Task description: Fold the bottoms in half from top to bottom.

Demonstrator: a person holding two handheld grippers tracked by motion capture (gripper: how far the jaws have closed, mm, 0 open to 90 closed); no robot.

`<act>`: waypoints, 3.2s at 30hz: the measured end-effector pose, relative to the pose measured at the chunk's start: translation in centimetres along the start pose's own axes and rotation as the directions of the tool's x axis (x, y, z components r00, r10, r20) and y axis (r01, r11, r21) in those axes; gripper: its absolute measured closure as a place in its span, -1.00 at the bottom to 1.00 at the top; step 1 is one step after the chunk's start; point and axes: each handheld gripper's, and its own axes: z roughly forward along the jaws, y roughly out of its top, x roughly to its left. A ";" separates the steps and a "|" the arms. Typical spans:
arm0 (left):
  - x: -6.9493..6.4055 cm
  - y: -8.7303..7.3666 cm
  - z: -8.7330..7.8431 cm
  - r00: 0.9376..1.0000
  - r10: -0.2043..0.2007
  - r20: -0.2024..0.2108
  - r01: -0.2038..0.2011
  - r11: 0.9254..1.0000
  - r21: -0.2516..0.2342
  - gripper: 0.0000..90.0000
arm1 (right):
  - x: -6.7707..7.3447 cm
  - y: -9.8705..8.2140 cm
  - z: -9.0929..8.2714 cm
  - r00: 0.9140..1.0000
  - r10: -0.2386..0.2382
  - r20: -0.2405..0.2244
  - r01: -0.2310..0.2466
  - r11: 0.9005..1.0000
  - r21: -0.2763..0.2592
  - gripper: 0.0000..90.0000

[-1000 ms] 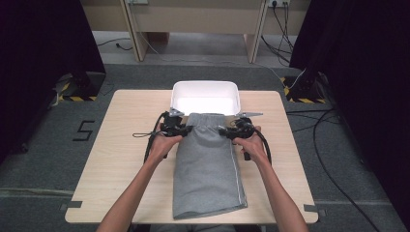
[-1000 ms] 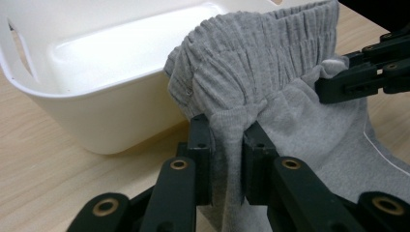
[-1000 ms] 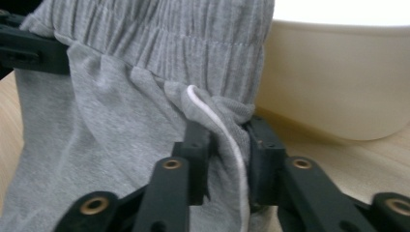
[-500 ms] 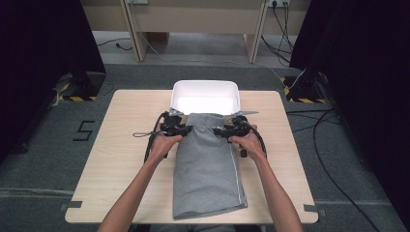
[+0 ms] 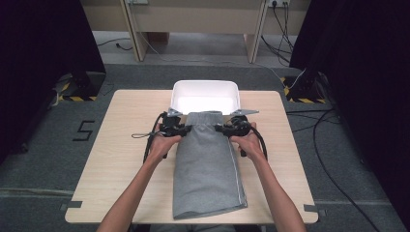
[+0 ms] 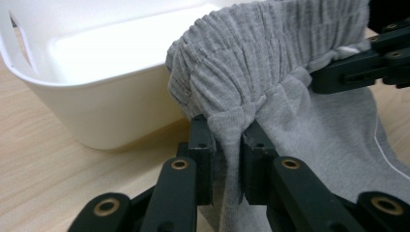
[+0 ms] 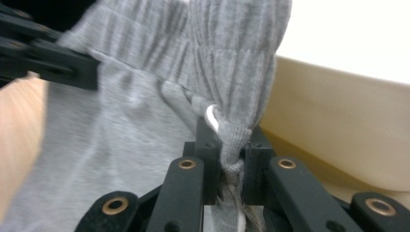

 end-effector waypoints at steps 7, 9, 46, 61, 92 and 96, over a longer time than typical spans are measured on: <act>-0.8 0.5 -1.7 0.999 0.023 0.040 -0.021 0.998 -0.065 0.72 | 1.9 0.8 -3.0 0.998 -0.062 0.001 0.062 0.997 -0.038 0.83; -1.2 0.5 -2.3 0.998 0.043 0.050 -0.039 0.996 -0.083 0.72 | 2.4 0.9 -3.8 0.997 -0.083 -0.001 0.083 0.995 -0.050 0.84; -9.3 -17.5 -8.5 0.932 0.267 0.244 -0.276 0.961 0.003 0.61 | 12.1 -14.4 -11.3 0.949 -0.303 -0.084 0.313 0.931 0.189 0.51; -6.2 -14.0 -5.0 0.972 0.163 0.168 -0.170 0.985 0.030 0.57 | 8.8 -11.4 -8.0 0.961 -0.272 -0.043 0.275 0.939 0.208 0.34; -3.9 -12.3 -6.7 0.998 0.053 0.038 -0.053 0.999 -0.008 0.02 | 13.1 -10.5 -6.9 0.931 -0.343 -0.126 0.363 0.904 0.226 0.38; -4.2 -12.5 -6.1 0.997 0.076 0.032 -0.076 0.997 0.014 -0.01 | 13.3 -11.5 -6.7 0.932 -0.342 -0.125 0.363 0.899 0.244 0.38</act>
